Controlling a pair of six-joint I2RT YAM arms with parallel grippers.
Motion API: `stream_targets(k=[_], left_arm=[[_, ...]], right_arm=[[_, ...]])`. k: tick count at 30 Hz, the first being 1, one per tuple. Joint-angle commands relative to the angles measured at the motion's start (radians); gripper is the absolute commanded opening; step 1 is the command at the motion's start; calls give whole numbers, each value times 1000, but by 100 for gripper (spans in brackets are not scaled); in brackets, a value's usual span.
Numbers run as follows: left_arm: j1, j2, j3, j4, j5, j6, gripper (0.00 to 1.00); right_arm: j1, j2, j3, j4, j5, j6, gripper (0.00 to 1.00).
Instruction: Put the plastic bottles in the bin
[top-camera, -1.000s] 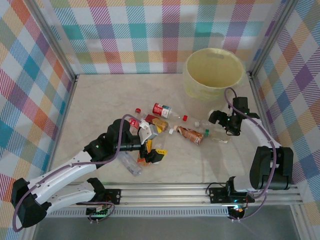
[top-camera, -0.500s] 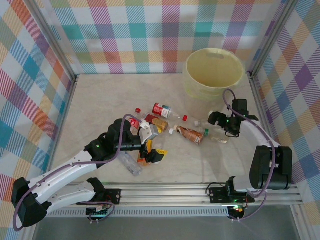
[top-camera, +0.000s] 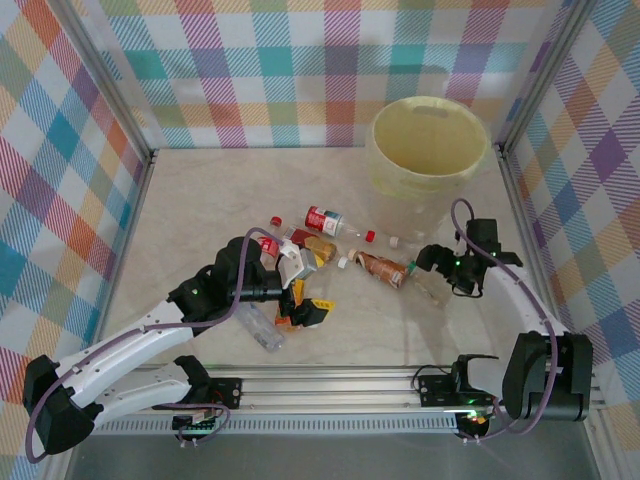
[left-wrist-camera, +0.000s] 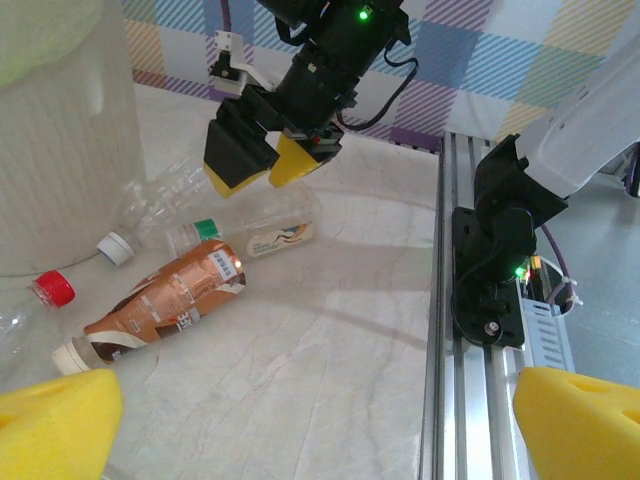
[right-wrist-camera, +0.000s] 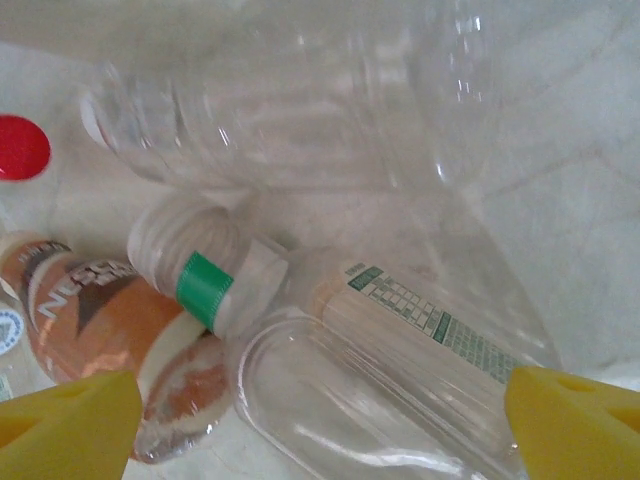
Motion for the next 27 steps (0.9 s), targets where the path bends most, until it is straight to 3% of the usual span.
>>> stream_targets(k=[1, 12, 20, 27], left_arm=[[-16, -15, 32, 6, 24, 13, 100], [-16, -11, 33, 5, 28, 12, 100], [-17, -8, 36, 3, 31, 13, 100], [-16, -6, 35, 0, 25, 14, 100]], right_arm=[[26, -29, -31, -84, -1, 33, 91], [224, 13, -48, -139, 136, 116, 86], [284, 116, -18, -168, 250, 160, 80], [323, 143, 12, -159, 286, 161, 67]])
